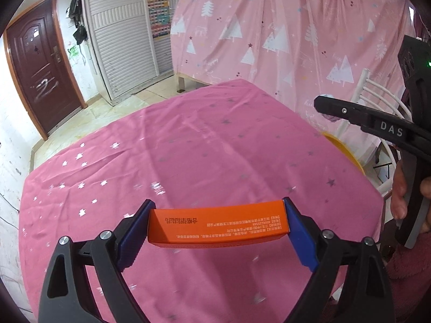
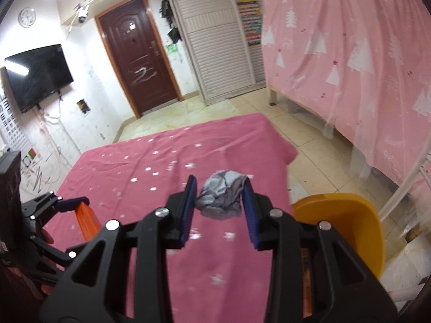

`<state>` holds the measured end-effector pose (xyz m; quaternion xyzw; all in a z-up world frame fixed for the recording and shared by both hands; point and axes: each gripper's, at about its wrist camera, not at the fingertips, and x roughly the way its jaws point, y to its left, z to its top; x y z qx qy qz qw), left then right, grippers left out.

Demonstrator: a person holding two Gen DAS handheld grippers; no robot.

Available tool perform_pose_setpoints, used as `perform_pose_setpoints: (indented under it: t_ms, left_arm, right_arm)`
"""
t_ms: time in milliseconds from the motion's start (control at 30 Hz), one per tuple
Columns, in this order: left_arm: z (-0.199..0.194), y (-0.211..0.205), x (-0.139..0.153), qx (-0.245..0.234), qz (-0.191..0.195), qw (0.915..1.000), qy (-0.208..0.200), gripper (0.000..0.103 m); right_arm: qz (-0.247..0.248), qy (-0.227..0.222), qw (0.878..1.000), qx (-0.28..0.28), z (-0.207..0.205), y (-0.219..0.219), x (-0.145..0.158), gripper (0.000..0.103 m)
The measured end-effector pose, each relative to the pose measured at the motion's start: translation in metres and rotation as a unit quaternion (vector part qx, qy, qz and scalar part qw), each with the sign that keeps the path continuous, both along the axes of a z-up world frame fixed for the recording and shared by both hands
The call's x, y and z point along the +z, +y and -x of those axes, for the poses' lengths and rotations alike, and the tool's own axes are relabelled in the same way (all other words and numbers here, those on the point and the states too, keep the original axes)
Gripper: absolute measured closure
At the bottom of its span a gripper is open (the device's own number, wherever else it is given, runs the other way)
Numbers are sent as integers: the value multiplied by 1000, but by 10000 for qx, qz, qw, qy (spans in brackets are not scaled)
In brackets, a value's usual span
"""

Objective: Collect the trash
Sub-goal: 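Carry the orange box and paper ball over the yellow bin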

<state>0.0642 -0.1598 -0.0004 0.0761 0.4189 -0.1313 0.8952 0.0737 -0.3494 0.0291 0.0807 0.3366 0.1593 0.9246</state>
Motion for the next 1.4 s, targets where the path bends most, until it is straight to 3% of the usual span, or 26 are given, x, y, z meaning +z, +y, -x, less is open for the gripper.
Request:
perform_pose_setpoints:
  t_ms: [633, 1133, 1333, 1400]
  left_arm:
    - [-30, -131, -1, -589, -241, 9977, 240, 17]
    - [-60, -215, -10, -744, -593, 9949, 349, 17]
    - [-70, -232, -14, -737, -647, 9944, 394, 17]
    - [-72, -236, -17, -736, -653, 9943, 421, 17]
  right_arm:
    - [-229, 145, 9949, -976, 11, -127, -22, 71]
    - [-522, 457, 9890, -1305, 5, -172, -47, 70]
    - [-677, 662, 9877, -1242, 1, -179, -54, 67]
    - [-693, 638, 9877, -1247, 1, -180, -53, 53]
